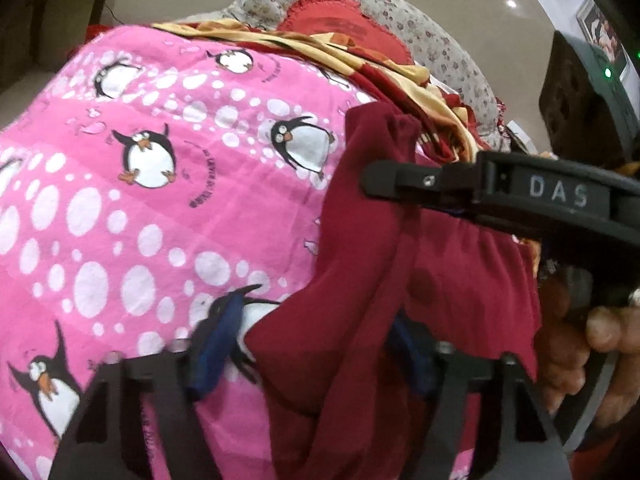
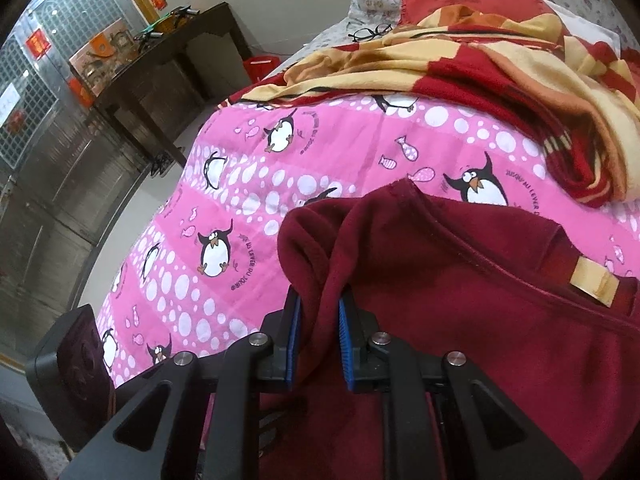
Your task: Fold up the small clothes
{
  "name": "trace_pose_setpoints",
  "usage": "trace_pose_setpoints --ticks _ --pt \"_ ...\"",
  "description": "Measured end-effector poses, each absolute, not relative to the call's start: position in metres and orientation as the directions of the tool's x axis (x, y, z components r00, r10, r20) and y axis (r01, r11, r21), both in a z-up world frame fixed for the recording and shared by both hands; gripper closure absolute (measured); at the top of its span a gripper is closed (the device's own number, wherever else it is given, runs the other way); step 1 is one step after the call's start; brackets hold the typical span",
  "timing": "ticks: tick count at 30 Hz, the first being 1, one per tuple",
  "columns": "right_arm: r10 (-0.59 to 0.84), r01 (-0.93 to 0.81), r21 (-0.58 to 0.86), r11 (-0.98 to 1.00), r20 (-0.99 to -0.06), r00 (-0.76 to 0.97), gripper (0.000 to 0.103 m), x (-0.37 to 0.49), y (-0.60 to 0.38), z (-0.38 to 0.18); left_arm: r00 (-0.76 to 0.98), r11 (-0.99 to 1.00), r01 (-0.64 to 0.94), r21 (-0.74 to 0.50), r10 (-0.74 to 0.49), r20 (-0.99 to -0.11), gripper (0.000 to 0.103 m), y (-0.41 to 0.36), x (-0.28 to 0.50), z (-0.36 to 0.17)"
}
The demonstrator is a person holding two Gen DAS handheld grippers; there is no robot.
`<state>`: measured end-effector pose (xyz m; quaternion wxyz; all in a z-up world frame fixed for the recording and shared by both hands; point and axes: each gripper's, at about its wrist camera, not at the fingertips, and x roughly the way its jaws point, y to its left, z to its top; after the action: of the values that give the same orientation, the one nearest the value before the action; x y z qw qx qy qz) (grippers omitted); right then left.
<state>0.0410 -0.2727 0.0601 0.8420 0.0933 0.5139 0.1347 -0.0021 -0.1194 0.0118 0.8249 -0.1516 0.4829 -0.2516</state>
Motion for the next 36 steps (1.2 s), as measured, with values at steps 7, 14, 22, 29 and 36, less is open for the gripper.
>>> trace_pose_setpoints --ticks 7,14,22,29,36 --pt "0.356 -0.115 0.341 0.933 -0.834 0.422 0.06 0.043 -0.278 0.054 0.381 0.805 0.252 -0.537 -0.593 -0.709 0.054 -0.115 0.0 0.005" --pt "0.354 -0.103 0.343 0.934 -0.841 0.409 0.059 0.043 -0.277 0.053 0.392 0.808 0.244 -0.536 -0.587 -0.708 0.066 -0.114 -0.009 0.006" --pt "0.28 -0.057 0.284 0.957 -0.858 0.43 0.025 0.05 -0.27 0.058 0.402 0.813 0.253 -0.524 -0.581 -0.708 0.069 -0.116 -0.01 0.008" --pt "0.202 -0.098 0.178 0.979 -0.895 0.397 0.017 0.066 -0.245 0.05 0.415 0.821 0.254 -0.512 -0.57 -0.709 0.07 -0.118 -0.015 0.01" --pt "0.107 -0.094 0.078 0.993 -0.926 0.361 0.017 0.08 -0.232 0.026 0.422 0.83 0.256 -0.496 -0.557 -0.715 0.07 -0.123 -0.017 0.012"
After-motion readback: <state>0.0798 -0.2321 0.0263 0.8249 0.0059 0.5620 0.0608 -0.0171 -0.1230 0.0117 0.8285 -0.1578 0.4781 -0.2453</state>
